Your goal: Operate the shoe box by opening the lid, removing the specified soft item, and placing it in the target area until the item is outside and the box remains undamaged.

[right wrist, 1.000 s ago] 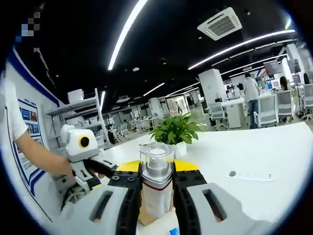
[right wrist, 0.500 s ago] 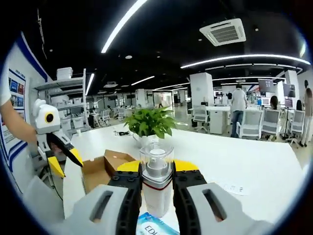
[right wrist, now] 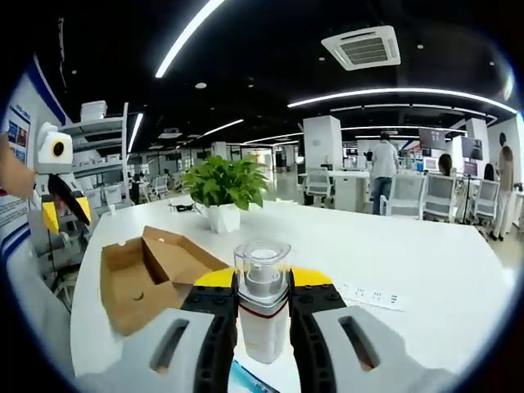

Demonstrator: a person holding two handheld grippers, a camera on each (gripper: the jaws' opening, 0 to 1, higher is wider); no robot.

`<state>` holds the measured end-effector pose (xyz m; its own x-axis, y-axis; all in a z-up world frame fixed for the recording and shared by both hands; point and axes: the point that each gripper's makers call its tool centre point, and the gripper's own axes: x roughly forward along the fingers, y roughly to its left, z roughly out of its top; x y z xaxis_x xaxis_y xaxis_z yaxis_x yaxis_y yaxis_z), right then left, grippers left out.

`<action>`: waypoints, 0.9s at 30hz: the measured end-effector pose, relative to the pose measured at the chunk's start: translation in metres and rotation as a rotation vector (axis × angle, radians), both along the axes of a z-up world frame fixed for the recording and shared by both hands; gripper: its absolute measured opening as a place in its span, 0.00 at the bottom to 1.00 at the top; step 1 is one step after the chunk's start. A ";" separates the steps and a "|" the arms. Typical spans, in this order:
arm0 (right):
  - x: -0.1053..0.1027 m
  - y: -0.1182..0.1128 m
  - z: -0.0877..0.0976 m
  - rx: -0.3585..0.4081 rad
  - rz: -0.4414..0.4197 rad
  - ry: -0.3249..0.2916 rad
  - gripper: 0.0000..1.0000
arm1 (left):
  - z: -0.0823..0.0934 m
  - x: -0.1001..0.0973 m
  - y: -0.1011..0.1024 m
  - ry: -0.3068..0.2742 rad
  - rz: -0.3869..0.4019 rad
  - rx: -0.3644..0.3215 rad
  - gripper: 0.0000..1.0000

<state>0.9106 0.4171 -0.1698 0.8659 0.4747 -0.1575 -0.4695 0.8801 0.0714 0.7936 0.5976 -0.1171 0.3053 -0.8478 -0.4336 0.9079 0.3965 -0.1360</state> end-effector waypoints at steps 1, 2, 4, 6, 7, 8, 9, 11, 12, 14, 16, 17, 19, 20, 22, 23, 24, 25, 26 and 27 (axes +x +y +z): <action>0.001 0.000 -0.005 0.001 -0.003 0.002 0.20 | -0.002 0.000 0.000 0.004 -0.001 0.003 0.30; 0.002 0.000 -0.009 -0.001 -0.005 0.001 0.20 | -0.006 0.002 0.001 0.011 0.000 0.007 0.30; 0.005 0.000 -0.022 -0.006 -0.007 0.009 0.20 | -0.010 0.004 0.002 0.017 0.000 0.012 0.30; 0.007 -0.004 -0.034 -0.007 -0.022 0.020 0.20 | -0.011 0.003 0.002 0.023 0.000 0.018 0.30; 0.007 -0.005 -0.037 -0.008 -0.029 0.026 0.20 | -0.012 0.003 0.003 0.024 0.000 0.022 0.30; 0.008 -0.005 -0.042 -0.012 -0.032 0.023 0.20 | -0.014 0.004 0.004 0.026 0.000 0.025 0.30; 0.009 -0.006 -0.045 -0.016 -0.035 0.021 0.20 | -0.015 0.004 0.004 0.029 0.001 0.027 0.30; 0.012 -0.009 -0.052 -0.015 -0.041 0.029 0.20 | -0.018 0.004 0.003 0.035 0.003 0.033 0.30; 0.013 -0.009 -0.054 -0.011 -0.043 0.029 0.20 | -0.020 0.005 0.003 0.037 0.003 0.036 0.30; 0.011 -0.011 -0.057 -0.013 -0.051 0.032 0.20 | -0.022 0.005 0.004 0.041 0.000 0.040 0.30; 0.013 -0.010 -0.064 -0.016 -0.055 0.042 0.20 | -0.025 0.006 0.003 0.046 -0.003 0.044 0.30; 0.011 -0.011 -0.066 -0.023 -0.057 0.041 0.20 | -0.027 0.006 0.003 0.050 -0.004 0.047 0.30; 0.010 -0.011 -0.068 -0.017 -0.062 0.045 0.20 | -0.028 0.004 0.001 0.053 -0.008 0.049 0.30; 0.010 -0.012 -0.069 -0.024 -0.066 0.044 0.20 | -0.029 0.003 0.001 0.054 -0.010 0.049 0.30; 0.010 -0.013 -0.071 -0.016 -0.073 0.044 0.20 | -0.031 0.004 0.001 0.056 -0.013 0.053 0.30; 0.010 -0.013 -0.072 -0.017 -0.074 0.043 0.20 | -0.031 0.004 0.001 0.056 -0.013 0.053 0.29; 0.011 -0.014 -0.073 -0.021 -0.076 0.045 0.20 | -0.032 0.005 0.001 0.054 -0.011 0.053 0.29; 0.011 -0.015 -0.074 -0.020 -0.077 0.046 0.20 | -0.032 0.005 0.000 0.051 -0.012 0.053 0.29; 0.011 -0.015 -0.076 -0.018 -0.077 0.047 0.20 | -0.032 0.006 0.001 0.053 -0.012 0.054 0.29; 0.011 -0.015 -0.077 -0.022 -0.077 0.046 0.20 | -0.033 0.006 0.001 0.055 -0.012 0.053 0.29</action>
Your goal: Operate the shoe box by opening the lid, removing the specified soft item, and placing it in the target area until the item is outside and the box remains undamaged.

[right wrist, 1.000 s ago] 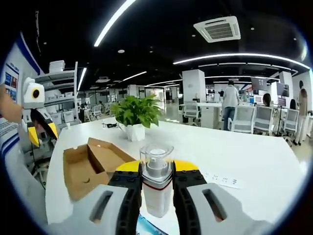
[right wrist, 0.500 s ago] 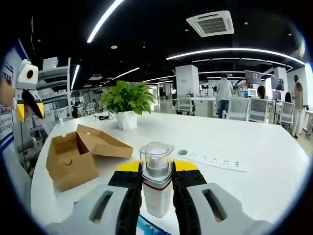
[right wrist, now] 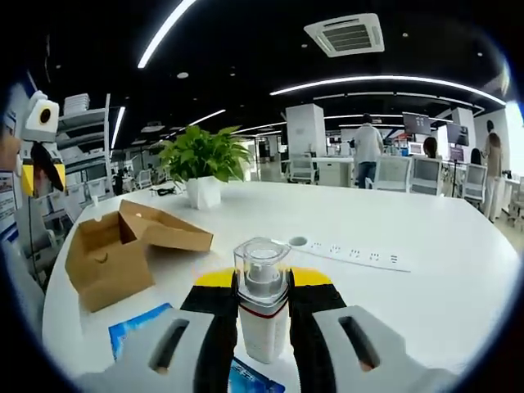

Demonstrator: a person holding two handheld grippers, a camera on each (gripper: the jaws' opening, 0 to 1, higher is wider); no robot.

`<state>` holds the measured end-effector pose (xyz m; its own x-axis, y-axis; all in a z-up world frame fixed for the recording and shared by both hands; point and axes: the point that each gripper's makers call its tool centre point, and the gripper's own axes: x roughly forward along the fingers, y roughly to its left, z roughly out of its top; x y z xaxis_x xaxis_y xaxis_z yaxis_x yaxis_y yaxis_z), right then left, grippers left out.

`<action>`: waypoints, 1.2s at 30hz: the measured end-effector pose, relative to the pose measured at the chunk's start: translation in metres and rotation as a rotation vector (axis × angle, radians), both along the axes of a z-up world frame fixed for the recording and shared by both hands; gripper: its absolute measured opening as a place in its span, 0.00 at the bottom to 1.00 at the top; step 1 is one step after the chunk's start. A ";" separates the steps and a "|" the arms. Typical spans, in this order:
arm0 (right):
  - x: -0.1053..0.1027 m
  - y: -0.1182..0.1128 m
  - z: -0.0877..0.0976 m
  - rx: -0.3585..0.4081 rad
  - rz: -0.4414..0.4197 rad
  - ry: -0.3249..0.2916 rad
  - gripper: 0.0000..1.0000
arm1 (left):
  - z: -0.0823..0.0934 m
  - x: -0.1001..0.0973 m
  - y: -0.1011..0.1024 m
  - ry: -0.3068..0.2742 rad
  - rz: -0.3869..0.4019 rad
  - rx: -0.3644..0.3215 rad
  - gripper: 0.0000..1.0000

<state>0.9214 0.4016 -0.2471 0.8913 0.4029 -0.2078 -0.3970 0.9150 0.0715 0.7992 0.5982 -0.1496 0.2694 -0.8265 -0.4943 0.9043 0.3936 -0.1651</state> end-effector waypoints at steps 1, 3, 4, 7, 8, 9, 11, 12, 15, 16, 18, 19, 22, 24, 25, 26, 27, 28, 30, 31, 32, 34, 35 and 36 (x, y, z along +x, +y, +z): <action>0.000 -0.001 -0.001 -0.003 -0.001 -0.002 0.20 | -0.001 0.000 0.000 0.001 0.000 0.001 0.29; 0.000 -0.001 0.000 0.003 -0.004 0.000 0.20 | -0.002 0.000 0.000 0.003 -0.001 0.004 0.29; 0.000 -0.003 -0.002 0.001 -0.010 -0.003 0.20 | -0.003 0.000 0.000 0.005 -0.001 0.005 0.29; 0.000 -0.005 -0.001 -0.004 -0.027 -0.010 0.20 | -0.005 -0.001 0.000 0.006 0.000 0.009 0.29; 0.000 -0.005 -0.001 -0.007 -0.033 -0.016 0.20 | -0.005 -0.001 0.000 0.005 -0.001 0.009 0.29; 0.001 -0.006 -0.002 -0.007 -0.038 -0.018 0.20 | -0.006 -0.001 0.000 0.007 -0.003 0.013 0.29; 0.001 -0.007 -0.004 -0.006 -0.041 -0.022 0.20 | -0.008 -0.002 0.000 0.010 -0.004 0.017 0.29; 0.001 -0.007 -0.005 -0.003 -0.041 -0.019 0.20 | -0.009 -0.002 0.000 0.011 -0.006 0.019 0.29; 0.001 -0.004 -0.009 0.000 -0.035 -0.015 0.20 | -0.011 -0.002 0.000 0.015 -0.007 0.022 0.29; 0.000 -0.003 -0.009 -0.005 -0.035 -0.016 0.20 | -0.011 -0.002 0.000 0.017 -0.007 0.022 0.29; -0.001 -0.004 -0.011 -0.007 -0.035 -0.015 0.21 | -0.012 -0.002 -0.001 0.019 -0.008 0.024 0.29; -0.001 -0.004 -0.012 -0.006 -0.037 -0.016 0.21 | -0.013 -0.002 -0.001 0.021 -0.008 0.024 0.29; -0.001 -0.007 -0.014 -0.005 -0.052 -0.012 0.21 | -0.014 -0.001 -0.002 0.021 -0.010 0.026 0.29; 0.000 -0.008 -0.017 -0.006 -0.056 -0.010 0.21 | -0.016 -0.001 -0.001 0.023 -0.009 0.028 0.29; 0.000 -0.008 -0.018 -0.005 -0.056 -0.009 0.21 | -0.017 0.000 0.000 0.026 -0.009 0.032 0.29; -0.001 -0.008 -0.018 -0.011 -0.058 -0.007 0.21 | -0.018 0.000 0.000 0.026 -0.008 0.033 0.29; -0.001 -0.008 -0.019 -0.005 -0.059 -0.012 0.21 | -0.018 0.000 0.000 0.028 -0.007 0.032 0.29; -0.001 -0.009 -0.019 -0.002 -0.062 -0.013 0.21 | -0.018 0.000 0.000 0.031 -0.006 0.033 0.29; -0.002 -0.009 -0.018 -0.002 -0.062 -0.015 0.21 | -0.019 -0.001 -0.001 0.029 -0.006 0.033 0.29; -0.002 -0.008 -0.018 -0.002 -0.060 -0.016 0.21 | -0.019 -0.001 -0.001 0.031 -0.006 0.033 0.29; -0.002 -0.008 -0.018 0.001 -0.059 -0.015 0.21 | -0.019 -0.001 -0.002 0.032 -0.008 0.032 0.29; -0.001 -0.008 -0.018 -0.001 -0.058 -0.016 0.21 | -0.019 -0.001 -0.002 0.031 -0.009 0.033 0.29; -0.001 -0.008 -0.018 -0.002 -0.057 -0.017 0.21 | -0.019 -0.001 -0.002 0.031 -0.010 0.031 0.29; -0.001 -0.008 -0.018 -0.001 -0.060 -0.015 0.21 | -0.019 0.000 -0.002 0.031 -0.011 0.030 0.29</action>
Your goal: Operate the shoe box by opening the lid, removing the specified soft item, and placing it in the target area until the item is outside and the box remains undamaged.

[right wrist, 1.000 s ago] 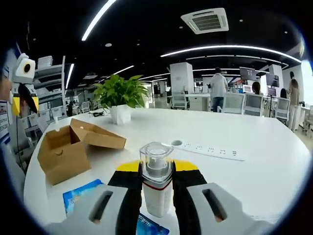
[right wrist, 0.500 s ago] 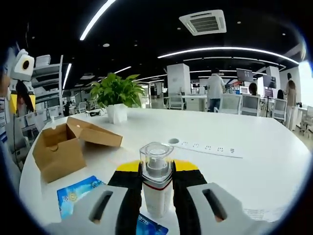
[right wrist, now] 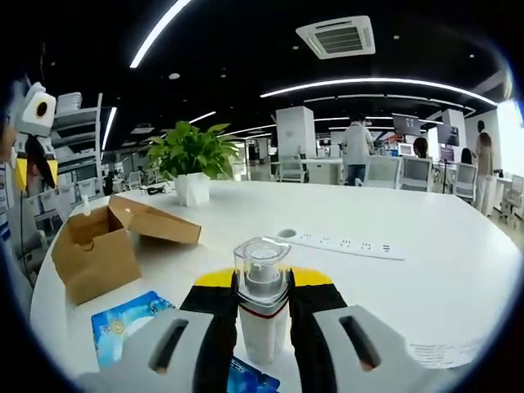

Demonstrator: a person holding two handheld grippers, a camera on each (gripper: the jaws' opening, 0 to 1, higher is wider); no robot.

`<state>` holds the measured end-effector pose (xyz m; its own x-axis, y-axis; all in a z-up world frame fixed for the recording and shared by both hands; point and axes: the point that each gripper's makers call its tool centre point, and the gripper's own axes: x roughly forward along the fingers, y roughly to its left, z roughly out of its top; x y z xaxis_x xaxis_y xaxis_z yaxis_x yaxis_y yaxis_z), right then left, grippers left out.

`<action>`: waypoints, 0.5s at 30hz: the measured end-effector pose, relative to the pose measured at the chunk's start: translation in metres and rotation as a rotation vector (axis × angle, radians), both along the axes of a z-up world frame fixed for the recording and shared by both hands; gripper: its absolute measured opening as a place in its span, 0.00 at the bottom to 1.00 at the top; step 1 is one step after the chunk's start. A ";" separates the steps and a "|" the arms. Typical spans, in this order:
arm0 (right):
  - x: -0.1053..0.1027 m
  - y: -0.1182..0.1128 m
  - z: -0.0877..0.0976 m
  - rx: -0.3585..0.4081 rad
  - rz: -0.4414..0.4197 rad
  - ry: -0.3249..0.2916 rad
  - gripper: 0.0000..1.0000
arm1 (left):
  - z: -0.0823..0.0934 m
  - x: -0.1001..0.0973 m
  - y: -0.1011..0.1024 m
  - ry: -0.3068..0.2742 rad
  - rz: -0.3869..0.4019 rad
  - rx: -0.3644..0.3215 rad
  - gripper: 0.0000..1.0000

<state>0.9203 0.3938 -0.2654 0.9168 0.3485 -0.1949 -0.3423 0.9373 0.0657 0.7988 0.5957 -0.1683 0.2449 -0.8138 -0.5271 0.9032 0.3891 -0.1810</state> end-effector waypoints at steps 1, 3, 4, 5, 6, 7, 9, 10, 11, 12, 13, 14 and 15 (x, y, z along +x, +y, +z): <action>0.000 0.000 0.000 0.003 -0.002 0.002 0.21 | 0.000 0.000 0.000 -0.001 0.000 0.001 0.29; 0.000 0.000 0.000 0.019 -0.004 0.009 0.21 | 0.000 0.001 0.000 -0.001 0.001 0.001 0.28; 0.000 0.000 0.001 0.020 -0.005 0.010 0.21 | 0.000 0.002 0.000 -0.001 0.002 0.001 0.28; -0.001 0.001 0.000 0.020 -0.005 0.010 0.21 | 0.000 0.001 0.000 -0.001 0.002 0.000 0.28; -0.001 0.001 0.000 0.017 -0.004 0.009 0.21 | 0.000 0.001 0.000 0.000 0.001 0.000 0.28; -0.001 0.001 0.000 0.016 -0.003 0.009 0.21 | -0.001 0.001 0.001 0.000 0.002 0.001 0.28; -0.001 0.002 0.000 0.022 -0.003 0.013 0.22 | -0.002 0.002 0.001 0.001 0.002 0.002 0.28; -0.002 0.002 0.001 0.021 -0.002 0.014 0.22 | -0.002 0.002 0.001 0.002 0.003 0.002 0.28; -0.002 0.002 0.000 0.012 -0.005 0.015 0.22 | -0.002 0.001 0.001 0.002 0.003 0.002 0.28; -0.001 0.002 0.000 0.012 -0.005 0.014 0.22 | -0.002 0.001 0.000 0.002 0.003 0.001 0.28; -0.001 0.002 0.001 0.014 -0.003 0.013 0.22 | -0.002 0.002 0.001 0.001 0.003 0.000 0.28; -0.001 0.001 0.000 0.012 -0.005 0.014 0.22 | -0.002 0.002 0.001 0.001 0.002 0.001 0.28; -0.001 0.001 0.001 0.010 -0.008 0.012 0.24 | -0.002 0.002 0.001 0.001 0.002 0.003 0.28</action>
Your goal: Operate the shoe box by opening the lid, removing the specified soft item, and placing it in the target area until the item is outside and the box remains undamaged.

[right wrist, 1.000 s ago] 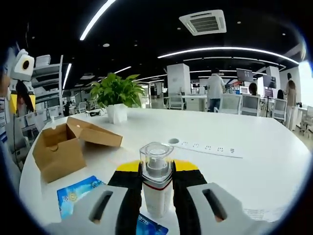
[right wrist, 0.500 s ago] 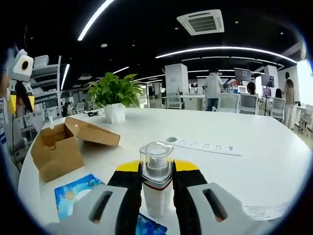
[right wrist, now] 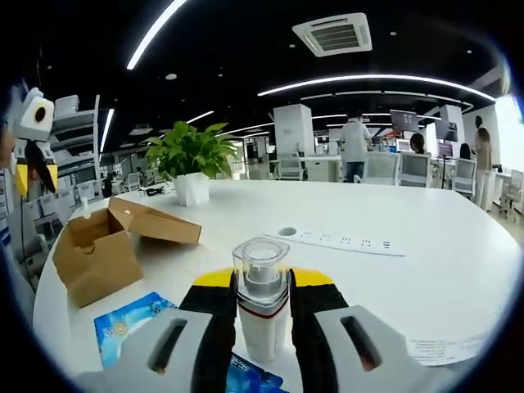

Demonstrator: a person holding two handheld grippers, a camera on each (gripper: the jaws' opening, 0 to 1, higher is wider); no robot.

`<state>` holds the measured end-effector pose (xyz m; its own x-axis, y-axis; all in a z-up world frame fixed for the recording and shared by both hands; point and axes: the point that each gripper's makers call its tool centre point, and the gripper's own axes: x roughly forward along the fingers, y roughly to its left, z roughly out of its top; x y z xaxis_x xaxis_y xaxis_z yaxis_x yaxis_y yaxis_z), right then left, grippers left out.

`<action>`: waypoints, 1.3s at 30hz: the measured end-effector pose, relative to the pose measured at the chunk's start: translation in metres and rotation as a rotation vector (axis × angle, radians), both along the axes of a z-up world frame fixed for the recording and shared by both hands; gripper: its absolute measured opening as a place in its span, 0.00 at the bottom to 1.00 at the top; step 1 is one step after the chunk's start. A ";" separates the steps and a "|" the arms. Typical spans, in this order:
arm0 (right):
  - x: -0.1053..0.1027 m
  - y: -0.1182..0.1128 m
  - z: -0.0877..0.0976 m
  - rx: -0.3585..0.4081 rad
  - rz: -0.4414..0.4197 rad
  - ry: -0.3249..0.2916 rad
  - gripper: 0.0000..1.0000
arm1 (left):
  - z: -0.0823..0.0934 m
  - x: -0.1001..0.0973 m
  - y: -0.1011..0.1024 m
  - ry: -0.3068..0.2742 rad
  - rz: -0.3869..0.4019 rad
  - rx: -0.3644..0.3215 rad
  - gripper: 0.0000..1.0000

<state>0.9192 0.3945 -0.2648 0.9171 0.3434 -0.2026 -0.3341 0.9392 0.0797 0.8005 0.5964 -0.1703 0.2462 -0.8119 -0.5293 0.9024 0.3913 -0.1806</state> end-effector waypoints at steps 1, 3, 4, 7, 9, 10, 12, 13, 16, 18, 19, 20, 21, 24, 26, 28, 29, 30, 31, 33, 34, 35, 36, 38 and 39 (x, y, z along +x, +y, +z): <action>0.000 0.001 0.001 0.005 0.002 -0.001 0.25 | 0.000 0.000 0.000 0.000 0.000 0.000 0.28; 0.000 0.000 0.001 -0.009 0.002 -0.006 0.27 | 0.000 0.001 0.001 0.001 0.002 -0.001 0.28; 0.000 0.000 0.001 -0.005 0.002 -0.006 0.28 | 0.000 0.001 0.001 0.002 0.003 -0.001 0.28; 0.001 0.000 0.001 -0.003 0.003 -0.004 0.28 | 0.000 0.002 0.001 0.003 0.005 -0.003 0.28; 0.000 0.001 0.002 0.001 0.005 -0.003 0.28 | 0.000 0.002 0.001 0.002 0.005 -0.001 0.28; 0.000 0.001 0.002 -0.001 0.005 -0.003 0.28 | 0.000 0.002 0.001 0.003 0.005 -0.002 0.28; 0.000 0.001 0.001 -0.001 0.005 -0.002 0.27 | -0.001 0.001 0.001 0.003 0.005 -0.001 0.28; -0.001 0.002 0.001 0.000 0.006 -0.001 0.27 | -0.001 0.002 0.001 0.003 0.005 0.000 0.28; -0.002 0.002 0.001 -0.004 0.008 0.001 0.26 | -0.001 0.001 0.002 0.002 0.006 -0.001 0.27; -0.001 0.002 -0.001 -0.004 0.011 0.003 0.25 | -0.001 0.002 0.002 0.002 0.007 0.001 0.27; -0.001 0.002 -0.001 -0.007 0.014 0.002 0.23 | -0.001 0.002 0.002 0.002 0.007 0.001 0.27; -0.001 0.002 -0.001 -0.011 0.017 0.000 0.21 | -0.001 0.002 0.002 0.001 0.008 0.002 0.27; -0.001 0.002 -0.001 -0.018 0.018 0.001 0.21 | -0.001 0.002 0.003 0.002 0.008 0.002 0.27; -0.001 0.002 0.000 -0.017 0.032 -0.004 0.21 | -0.002 0.003 0.003 0.002 0.011 0.006 0.27; -0.002 0.004 0.000 -0.011 0.058 -0.003 0.21 | -0.002 0.003 0.004 0.001 0.013 0.007 0.27; -0.003 0.004 0.000 -0.018 0.083 -0.007 0.20 | -0.002 0.003 0.004 0.001 0.015 0.009 0.27; -0.004 0.004 -0.001 -0.006 0.106 -0.004 0.21 | -0.002 0.003 0.004 0.000 0.016 0.010 0.27; -0.004 0.006 0.000 -0.002 0.118 -0.005 0.20 | -0.002 0.003 0.004 0.000 0.018 0.010 0.27; -0.005 0.008 0.000 -0.015 0.134 -0.006 0.20 | -0.002 0.003 0.004 0.001 0.021 0.010 0.27; -0.005 0.005 -0.001 -0.013 0.165 -0.003 0.20 | -0.003 0.001 0.004 0.000 0.022 0.014 0.27; -0.005 0.006 -0.001 -0.019 0.175 -0.005 0.20 | -0.004 0.001 0.004 0.001 0.022 0.015 0.27; -0.006 0.008 -0.001 -0.021 0.193 -0.004 0.20 | -0.004 0.000 0.004 0.001 0.023 0.017 0.27; -0.007 0.008 -0.001 -0.020 0.205 -0.003 0.20 | -0.005 0.000 0.004 0.002 0.025 0.019 0.27; -0.008 0.009 -0.001 -0.020 0.234 -0.004 0.20 | -0.006 -0.002 0.004 0.004 0.028 0.023 0.27; -0.010 0.013 0.000 -0.018 0.250 -0.004 0.20 | -0.007 -0.003 0.004 0.005 0.029 0.025 0.27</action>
